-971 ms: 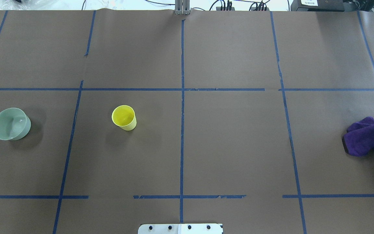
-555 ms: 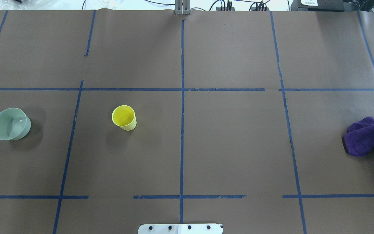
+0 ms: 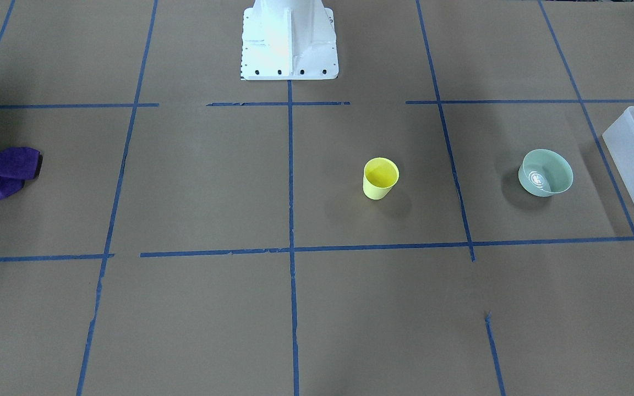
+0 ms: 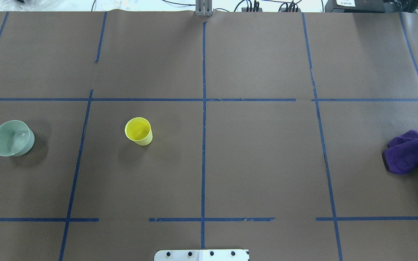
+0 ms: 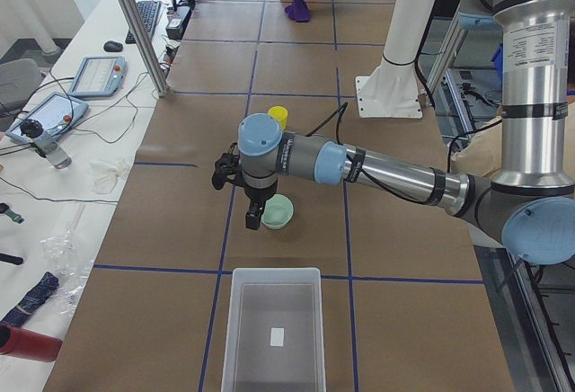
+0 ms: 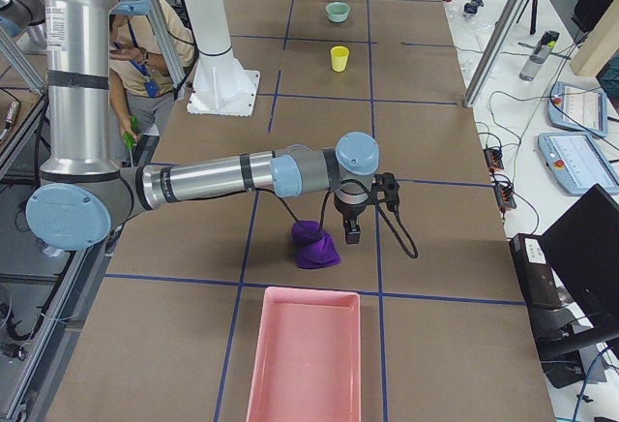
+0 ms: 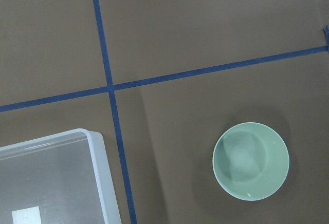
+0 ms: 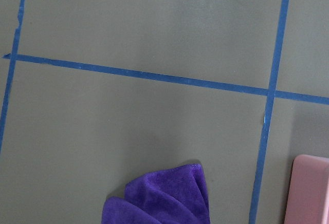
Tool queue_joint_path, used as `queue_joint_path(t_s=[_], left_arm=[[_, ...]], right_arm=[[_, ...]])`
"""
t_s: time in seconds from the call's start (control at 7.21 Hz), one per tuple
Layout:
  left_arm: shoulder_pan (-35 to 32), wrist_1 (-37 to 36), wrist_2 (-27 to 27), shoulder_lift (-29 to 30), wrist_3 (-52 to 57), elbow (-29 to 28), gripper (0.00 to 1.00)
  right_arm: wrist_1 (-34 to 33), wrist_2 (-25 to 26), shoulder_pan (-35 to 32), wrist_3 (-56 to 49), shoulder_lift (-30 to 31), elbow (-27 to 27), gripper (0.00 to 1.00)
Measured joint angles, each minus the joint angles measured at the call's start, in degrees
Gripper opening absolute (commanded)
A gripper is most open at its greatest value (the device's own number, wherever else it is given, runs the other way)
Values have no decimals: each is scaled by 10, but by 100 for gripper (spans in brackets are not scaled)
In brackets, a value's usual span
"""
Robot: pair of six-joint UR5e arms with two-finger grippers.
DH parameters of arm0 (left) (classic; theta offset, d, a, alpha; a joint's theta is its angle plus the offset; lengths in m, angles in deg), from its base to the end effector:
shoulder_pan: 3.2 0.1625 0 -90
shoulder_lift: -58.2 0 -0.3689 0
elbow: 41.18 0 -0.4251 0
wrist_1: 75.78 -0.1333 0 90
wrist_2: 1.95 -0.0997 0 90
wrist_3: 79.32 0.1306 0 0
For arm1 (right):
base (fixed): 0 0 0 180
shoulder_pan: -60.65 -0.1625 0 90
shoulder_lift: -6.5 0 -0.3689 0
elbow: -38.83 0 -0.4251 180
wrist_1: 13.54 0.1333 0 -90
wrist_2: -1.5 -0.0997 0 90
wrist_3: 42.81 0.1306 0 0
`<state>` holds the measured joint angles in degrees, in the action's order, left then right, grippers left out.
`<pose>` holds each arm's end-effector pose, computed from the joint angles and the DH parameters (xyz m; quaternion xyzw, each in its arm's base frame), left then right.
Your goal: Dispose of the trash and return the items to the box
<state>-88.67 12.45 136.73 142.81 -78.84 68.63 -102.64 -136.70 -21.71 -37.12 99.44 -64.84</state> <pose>0.0038 -0.4945 0.4862 0.0858 0.4129 0.0849 0.9027 -0.0327 -0.5142 0.5169 0.0447 -0.4142 -0.0568 0.9073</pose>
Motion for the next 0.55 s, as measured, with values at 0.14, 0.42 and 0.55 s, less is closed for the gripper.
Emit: queue_joint_path(t_s=[0.14,0.42,0.55], left_arm=[[13,5,15,1,-3,0,100],[51,33,28,3,-41,2,100],[77,84,29,3,-98,2,100]], right_arm=[[0,0,0,0,0,0,100],[0,0,0,1,2,0,100],[0,-1,0,2,4,0,100]])
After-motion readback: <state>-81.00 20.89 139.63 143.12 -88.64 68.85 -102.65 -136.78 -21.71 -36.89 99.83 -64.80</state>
